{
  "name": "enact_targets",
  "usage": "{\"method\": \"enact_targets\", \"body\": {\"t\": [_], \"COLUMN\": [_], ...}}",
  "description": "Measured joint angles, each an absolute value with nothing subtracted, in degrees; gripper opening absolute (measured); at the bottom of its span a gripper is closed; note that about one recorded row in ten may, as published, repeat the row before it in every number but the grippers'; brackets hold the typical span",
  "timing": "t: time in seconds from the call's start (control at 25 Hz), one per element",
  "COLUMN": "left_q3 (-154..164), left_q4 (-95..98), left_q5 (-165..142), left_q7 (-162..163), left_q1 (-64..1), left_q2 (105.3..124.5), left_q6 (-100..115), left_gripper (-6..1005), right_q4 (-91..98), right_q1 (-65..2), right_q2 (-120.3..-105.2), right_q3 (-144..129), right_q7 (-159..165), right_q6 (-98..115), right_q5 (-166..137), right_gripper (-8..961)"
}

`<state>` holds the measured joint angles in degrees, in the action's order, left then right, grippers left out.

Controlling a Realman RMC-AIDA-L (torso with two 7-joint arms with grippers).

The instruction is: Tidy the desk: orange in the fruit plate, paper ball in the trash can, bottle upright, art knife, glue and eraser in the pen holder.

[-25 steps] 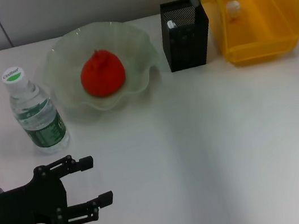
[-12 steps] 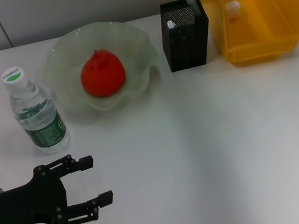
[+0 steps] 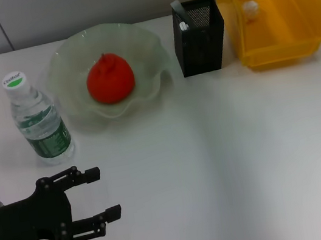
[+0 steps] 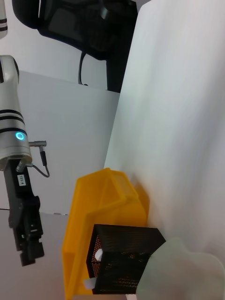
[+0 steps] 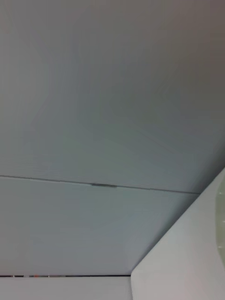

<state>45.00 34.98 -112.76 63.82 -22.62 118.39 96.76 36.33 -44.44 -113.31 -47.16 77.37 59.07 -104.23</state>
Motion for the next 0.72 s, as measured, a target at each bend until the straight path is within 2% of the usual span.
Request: {"method": "enact_targets", "body": {"t": [0.08, 0.12, 0.16, 0.28, 0.32, 0.36, 0.4, 0.44, 0.52, 0.6, 0.72], "left_q3": [45.0, 45.0, 45.0, 44.9, 43.9, 43.9, 43.2, 43.0, 42.8, 42.8, 42.8], "left_q4": [35.0, 35.0, 35.0, 35.0, 35.0, 35.0, 35.0, 34.9, 34.8, 34.7, 33.8], "left_q5": [-112.8, -112.8, -112.7, -112.7, -112.6, -112.6, -112.5, -112.4, -112.1, -112.0, -112.0], "left_q7": [63.8, 64.0, 64.2, 64.4, 64.5, 64.5, 64.6, 64.6, 64.6, 65.4, 67.8], "left_q1": [-22.6, -22.6, -22.6, -22.6, -22.6, -22.6, -22.6, -22.6, -22.8, -23.2, -24.3], "left_q2": [118.39, 118.36, 118.34, 118.29, 118.18, 118.18, 118.16, 118.17, 118.18, 118.13, 117.71], "left_q6": [96.8, 96.9, 97.0, 97.2, 98.1, 98.1, 99.1, 99.5, 101.7, 103.0, 104.2], "left_gripper": [834, 834, 834, 835, 835, 835, 835, 835, 835, 835, 835], "right_q4": [38.7, 43.7, 43.7, 54.3, 61.7, 61.7, 66.4, 66.4, 70.4, 71.0, 70.9], "right_q1": [-43.2, -40.7, -40.7, -34.9, -30.6, -30.6, -26.7, -26.7, -21.4, -19.6, -14.9], "right_q2": [-113.66, -114.62, -114.62, -117.27, -118.69, -118.69, -119.18, -119.18, -119.17, -119.17, -119.17], "right_q3": [-47.1, -47.6, -47.6, -47.9, -48.6, -48.6, -50.5, -50.5, -53.5, -53.9, -53.5], "right_q7": [79.2, 82.9, 82.9, 88.7, 91.8, 91.8, 95.0, 95.0, 99.4, 99.8, 97.3], "right_q6": [60.5, 63.5, 63.5, 71.1, 77.2, 77.2, 82.5, 82.5, 89.0, 91.0, 97.1], "right_q5": [-104.2, -104.4, -104.4, -104.6, -104.6, -104.6, -104.5, -104.5, -104.4, -104.4, -104.5], "right_gripper": [483, 502, 521, 578, 598, 617, 636, 660, 709, 758, 758]}}
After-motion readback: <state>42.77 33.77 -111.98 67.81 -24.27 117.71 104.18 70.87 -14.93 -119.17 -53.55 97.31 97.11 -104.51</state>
